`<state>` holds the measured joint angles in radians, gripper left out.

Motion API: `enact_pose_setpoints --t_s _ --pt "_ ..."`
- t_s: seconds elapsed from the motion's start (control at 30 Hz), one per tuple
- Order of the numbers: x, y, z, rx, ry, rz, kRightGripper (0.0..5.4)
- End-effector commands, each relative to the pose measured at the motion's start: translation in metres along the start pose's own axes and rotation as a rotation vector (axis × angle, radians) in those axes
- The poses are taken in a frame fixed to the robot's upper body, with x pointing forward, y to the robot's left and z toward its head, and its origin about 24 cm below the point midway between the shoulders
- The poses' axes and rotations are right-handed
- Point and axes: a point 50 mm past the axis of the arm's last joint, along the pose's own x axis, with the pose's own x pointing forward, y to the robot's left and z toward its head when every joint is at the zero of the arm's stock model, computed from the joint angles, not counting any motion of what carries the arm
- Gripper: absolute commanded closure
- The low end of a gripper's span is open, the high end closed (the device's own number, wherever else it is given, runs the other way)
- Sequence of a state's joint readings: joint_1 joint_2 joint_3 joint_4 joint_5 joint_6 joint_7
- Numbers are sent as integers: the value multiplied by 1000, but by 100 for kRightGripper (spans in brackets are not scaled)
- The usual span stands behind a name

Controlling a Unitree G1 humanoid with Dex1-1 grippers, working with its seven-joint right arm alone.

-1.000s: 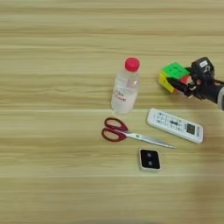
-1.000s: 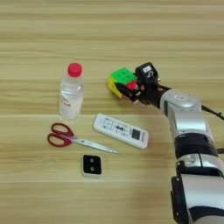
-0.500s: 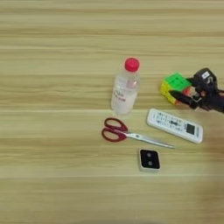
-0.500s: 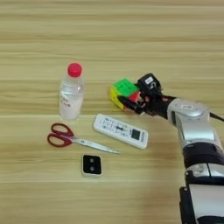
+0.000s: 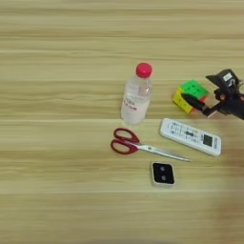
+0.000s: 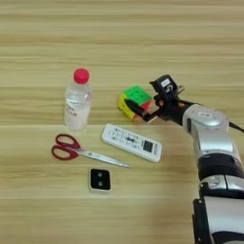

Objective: Move the objects on the table

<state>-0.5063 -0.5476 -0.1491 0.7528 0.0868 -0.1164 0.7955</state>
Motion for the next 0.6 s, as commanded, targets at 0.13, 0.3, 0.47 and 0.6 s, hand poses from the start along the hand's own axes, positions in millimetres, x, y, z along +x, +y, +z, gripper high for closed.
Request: enact_pose_setpoints --t_s 0.13,0.3,0.47,0.6 --pt "-4 -14 75 -133 -372 -39 4" --pt "-7 5 89 -153 -475 78 4" --pt "-14 33 104 -148 -583 262 4" --pt "-22 53 108 -135 -620 396 4"
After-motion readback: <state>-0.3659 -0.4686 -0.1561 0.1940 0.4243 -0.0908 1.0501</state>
